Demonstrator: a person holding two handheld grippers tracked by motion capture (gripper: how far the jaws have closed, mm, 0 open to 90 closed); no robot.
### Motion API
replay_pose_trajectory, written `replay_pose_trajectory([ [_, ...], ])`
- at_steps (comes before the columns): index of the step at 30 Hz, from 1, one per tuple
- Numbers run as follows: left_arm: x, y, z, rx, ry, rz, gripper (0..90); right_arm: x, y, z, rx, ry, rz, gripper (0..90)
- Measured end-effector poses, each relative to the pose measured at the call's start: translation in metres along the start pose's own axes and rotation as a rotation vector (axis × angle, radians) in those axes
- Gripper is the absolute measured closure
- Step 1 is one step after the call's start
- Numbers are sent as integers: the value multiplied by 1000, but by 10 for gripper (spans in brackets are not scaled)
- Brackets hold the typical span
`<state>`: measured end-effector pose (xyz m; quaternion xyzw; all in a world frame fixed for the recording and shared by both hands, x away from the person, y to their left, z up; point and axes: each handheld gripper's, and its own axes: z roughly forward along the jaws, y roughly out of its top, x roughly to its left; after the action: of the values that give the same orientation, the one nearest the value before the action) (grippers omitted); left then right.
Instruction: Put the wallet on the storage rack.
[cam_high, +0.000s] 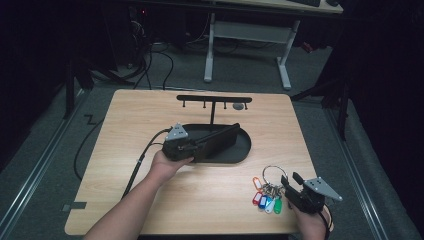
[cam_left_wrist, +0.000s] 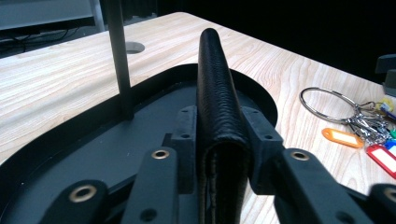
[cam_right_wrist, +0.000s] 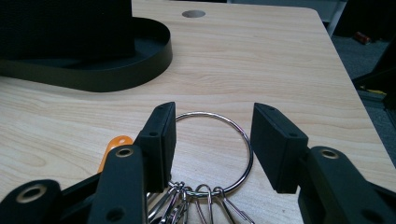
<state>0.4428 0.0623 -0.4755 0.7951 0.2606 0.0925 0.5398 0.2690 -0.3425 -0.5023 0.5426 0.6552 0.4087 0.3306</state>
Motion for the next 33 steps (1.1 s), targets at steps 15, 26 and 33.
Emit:
replay_pose_trajectory([
  [15, -3, -10, -24, -46, 41, 16, 721, 2, 0, 2, 10, -1, -12, 509],
  [26, -4, -7, -20, -69, -63, -1, 755, 4, -1, 4, 23, 6, -18, 509],
  [33, 8, -13, -20, -67, 11, -41, 709, 5, -1, 3, 26, 5, -11, 509],
])
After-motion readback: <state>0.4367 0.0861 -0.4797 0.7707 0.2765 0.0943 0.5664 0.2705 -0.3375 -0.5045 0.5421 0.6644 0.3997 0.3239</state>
